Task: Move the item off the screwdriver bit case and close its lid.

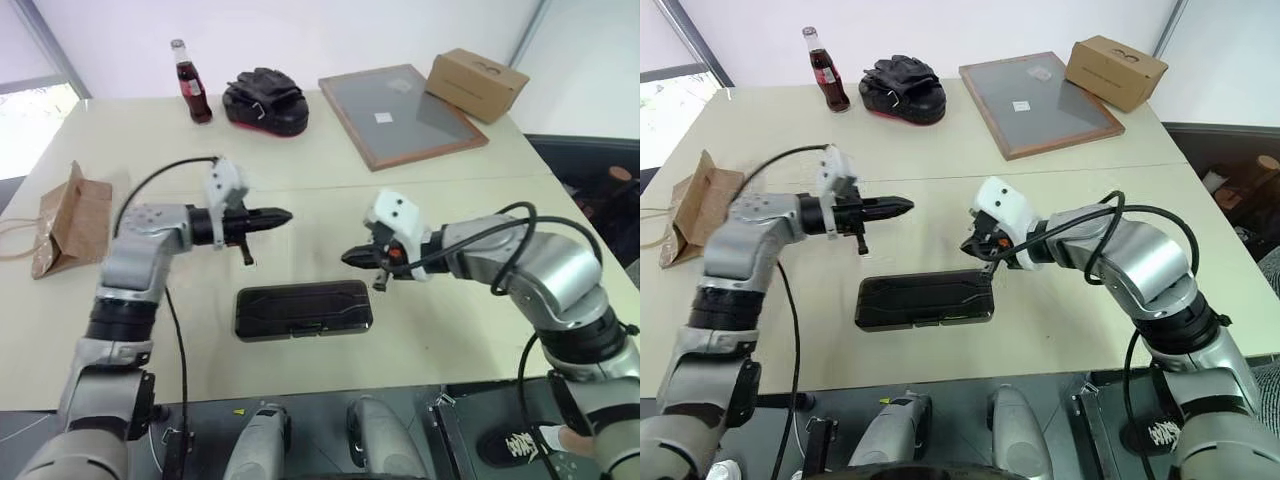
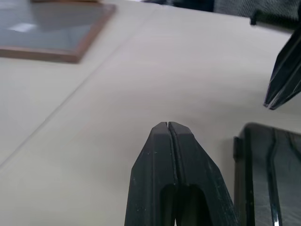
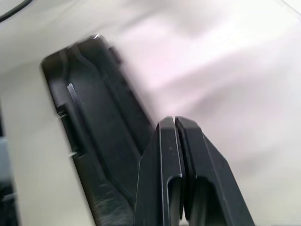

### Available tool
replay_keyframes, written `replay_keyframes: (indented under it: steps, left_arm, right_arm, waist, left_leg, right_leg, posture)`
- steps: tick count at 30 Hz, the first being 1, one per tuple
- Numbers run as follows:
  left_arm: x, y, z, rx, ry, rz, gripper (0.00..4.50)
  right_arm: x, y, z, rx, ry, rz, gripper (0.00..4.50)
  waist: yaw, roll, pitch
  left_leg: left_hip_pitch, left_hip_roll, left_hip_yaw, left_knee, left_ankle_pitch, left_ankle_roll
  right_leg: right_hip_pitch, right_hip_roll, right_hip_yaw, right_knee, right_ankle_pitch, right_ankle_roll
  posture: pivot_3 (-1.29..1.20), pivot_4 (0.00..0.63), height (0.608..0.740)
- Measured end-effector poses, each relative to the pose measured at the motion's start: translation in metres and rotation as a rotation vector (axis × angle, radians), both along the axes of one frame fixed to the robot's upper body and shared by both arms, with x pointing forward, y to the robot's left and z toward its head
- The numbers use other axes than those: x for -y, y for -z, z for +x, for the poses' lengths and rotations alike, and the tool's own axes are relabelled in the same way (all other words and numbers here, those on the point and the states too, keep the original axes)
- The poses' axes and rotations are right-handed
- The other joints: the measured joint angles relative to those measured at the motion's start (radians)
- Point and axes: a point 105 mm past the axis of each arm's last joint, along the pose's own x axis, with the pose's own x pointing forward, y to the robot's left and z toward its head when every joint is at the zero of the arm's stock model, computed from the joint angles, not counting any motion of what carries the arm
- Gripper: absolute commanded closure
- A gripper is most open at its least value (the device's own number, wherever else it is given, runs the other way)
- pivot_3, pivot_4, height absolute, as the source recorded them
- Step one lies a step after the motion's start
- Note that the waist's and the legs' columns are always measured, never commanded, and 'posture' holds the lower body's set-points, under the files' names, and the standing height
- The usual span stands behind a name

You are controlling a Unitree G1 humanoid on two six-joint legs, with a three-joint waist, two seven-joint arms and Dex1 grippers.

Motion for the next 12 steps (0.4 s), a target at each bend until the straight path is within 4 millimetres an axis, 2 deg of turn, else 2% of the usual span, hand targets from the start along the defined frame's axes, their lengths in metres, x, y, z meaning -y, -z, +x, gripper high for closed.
replay_keyframes:
  steps: [3, 6, 12]
  left_arm:
    - [-0.01, -0.004, -0.015, -0.021, -0.059, -0.037, 4.5]
    - [-0.019, 0.002, -0.036, -0.083, -0.122, -0.067, 4.5]
    - [-0.027, 0.009, -0.063, -0.136, -0.214, -0.107, 4.5]
  right_arm:
    - [0.006, -0.001, 0.002, 0.011, 0.015, 0.031, 4.47]
    - [0.019, 0.003, 0.001, 0.001, 0.047, 0.05, 4.47]
    - [0.034, -0.002, 0.003, 0.012, 0.099, 0.107, 4.47]
  waist:
    - [0.0, 0.0, 0.0]
    - [0.003, 0.0, 0.001]
    - [0.008, 0.0, 0.001]
  left_leg:
    - [0.0, 0.0, 0.0, 0.0, 0.0, 0.0]
    - [0.0, 0.0, 0.0, 0.0, 0.0, 0.0]
    - [0.0, 0.0, 0.001, 0.0, 0.0, 0.0]
  right_leg:
    - [0.0, 0.0, 0.0, 0.0, 0.0, 0.0]
    - [0.0, -0.001, 0.0, -0.001, 0.0, 0.0]
    - [0.001, -0.001, 0.001, -0.001, 0.0, 0.0]
  posture:
    - [0.0, 0.15, 0.74]
    - [0.0, 0.15, 0.74]
    - [0.0, 0.15, 0.74]
